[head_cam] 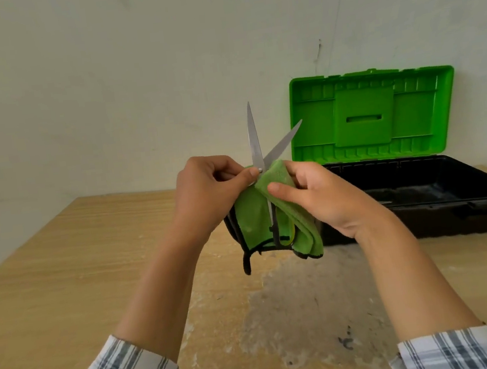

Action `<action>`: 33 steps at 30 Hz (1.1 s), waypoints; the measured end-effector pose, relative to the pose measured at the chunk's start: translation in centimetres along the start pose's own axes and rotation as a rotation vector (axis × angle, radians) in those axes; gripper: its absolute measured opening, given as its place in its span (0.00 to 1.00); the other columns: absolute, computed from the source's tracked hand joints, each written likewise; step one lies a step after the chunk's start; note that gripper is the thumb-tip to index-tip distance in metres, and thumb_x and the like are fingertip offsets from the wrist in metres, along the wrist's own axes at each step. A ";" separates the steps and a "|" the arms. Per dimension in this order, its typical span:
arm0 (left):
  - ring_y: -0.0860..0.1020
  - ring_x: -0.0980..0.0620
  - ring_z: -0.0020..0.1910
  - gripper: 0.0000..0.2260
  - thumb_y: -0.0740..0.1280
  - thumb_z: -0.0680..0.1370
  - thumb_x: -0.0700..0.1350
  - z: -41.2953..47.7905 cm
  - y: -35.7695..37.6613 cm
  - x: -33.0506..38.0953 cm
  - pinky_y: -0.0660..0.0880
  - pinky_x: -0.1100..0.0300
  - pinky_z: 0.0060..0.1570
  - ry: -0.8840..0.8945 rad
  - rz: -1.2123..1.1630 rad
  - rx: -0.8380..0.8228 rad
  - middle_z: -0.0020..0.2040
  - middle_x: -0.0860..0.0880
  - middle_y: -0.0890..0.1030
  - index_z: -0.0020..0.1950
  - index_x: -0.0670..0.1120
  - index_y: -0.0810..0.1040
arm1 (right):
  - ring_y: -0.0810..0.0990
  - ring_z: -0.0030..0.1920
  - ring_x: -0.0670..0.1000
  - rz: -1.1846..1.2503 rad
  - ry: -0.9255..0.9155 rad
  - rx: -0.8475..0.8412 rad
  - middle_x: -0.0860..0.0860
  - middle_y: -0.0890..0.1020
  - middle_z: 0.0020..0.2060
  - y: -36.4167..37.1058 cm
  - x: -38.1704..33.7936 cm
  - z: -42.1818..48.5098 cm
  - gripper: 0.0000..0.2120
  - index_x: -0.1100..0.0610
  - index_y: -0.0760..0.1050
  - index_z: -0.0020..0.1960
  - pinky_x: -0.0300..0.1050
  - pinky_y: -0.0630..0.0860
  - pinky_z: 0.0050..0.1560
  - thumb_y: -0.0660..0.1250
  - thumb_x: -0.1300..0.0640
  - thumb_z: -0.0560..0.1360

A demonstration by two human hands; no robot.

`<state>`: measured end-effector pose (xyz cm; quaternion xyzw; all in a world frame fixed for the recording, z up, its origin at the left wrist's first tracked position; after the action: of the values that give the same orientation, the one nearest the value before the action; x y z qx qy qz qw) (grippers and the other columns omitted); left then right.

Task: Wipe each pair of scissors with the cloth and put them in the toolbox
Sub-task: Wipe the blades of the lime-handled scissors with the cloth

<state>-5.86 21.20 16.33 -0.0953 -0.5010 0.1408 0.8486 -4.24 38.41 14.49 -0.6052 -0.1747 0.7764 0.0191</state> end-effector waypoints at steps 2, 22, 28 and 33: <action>0.75 0.63 0.25 0.08 0.77 0.71 0.49 -0.1 0.1 0.0 0.69 0.70 0.25 -0.001 0.004 -0.001 0.26 0.55 0.79 0.36 0.47 0.84 | 0.86 0.53 0.48 -0.061 -0.034 0.102 0.50 0.87 0.51 0.3 -0.1 0.4 0.09 0.55 0.80 0.59 0.53 0.81 0.60 0.69 0.58 0.79; 0.68 0.53 0.23 0.11 0.76 0.72 0.50 -0.1 0.0 -0.2 0.65 0.63 0.23 -0.069 -0.137 -0.014 0.28 0.48 0.78 0.37 0.43 0.84 | 0.87 0.46 0.51 -0.037 -0.068 0.282 0.50 0.88 0.44 -0.1 -0.8 0.3 0.06 0.52 0.85 0.51 0.57 0.82 0.56 0.73 0.54 0.75; 0.67 0.55 0.21 0.10 0.76 0.73 0.50 -0.1 0.1 -0.1 0.64 0.65 0.22 -0.038 -0.123 0.011 0.25 0.51 0.77 0.36 0.44 0.84 | 0.87 0.47 0.52 -0.024 -0.053 0.257 0.50 0.88 0.44 -0.3 -0.8 0.2 0.05 0.52 0.85 0.51 0.58 0.81 0.57 0.73 0.55 0.76; 0.65 0.60 0.19 0.10 0.75 0.73 0.50 -0.2 0.4 0.0 0.63 0.68 0.22 -0.037 -0.112 0.005 0.23 0.54 0.74 0.38 0.43 0.84 | 0.87 0.47 0.50 -0.077 -0.049 0.221 0.48 0.88 0.44 -0.9 -1.1 -0.1 0.05 0.49 0.85 0.50 0.57 0.82 0.57 0.72 0.56 0.76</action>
<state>-5.72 21.62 16.11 -0.0621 -0.5207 0.0960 0.8460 -4.02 39.01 15.73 -0.5730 -0.1115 0.8043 0.1111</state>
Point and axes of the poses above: each hand's wrist, its own z-axis towards the middle knuckle, its own y-axis out of the palm, x = y × z, the point moved 4 cm from there along z, towards the middle knuckle
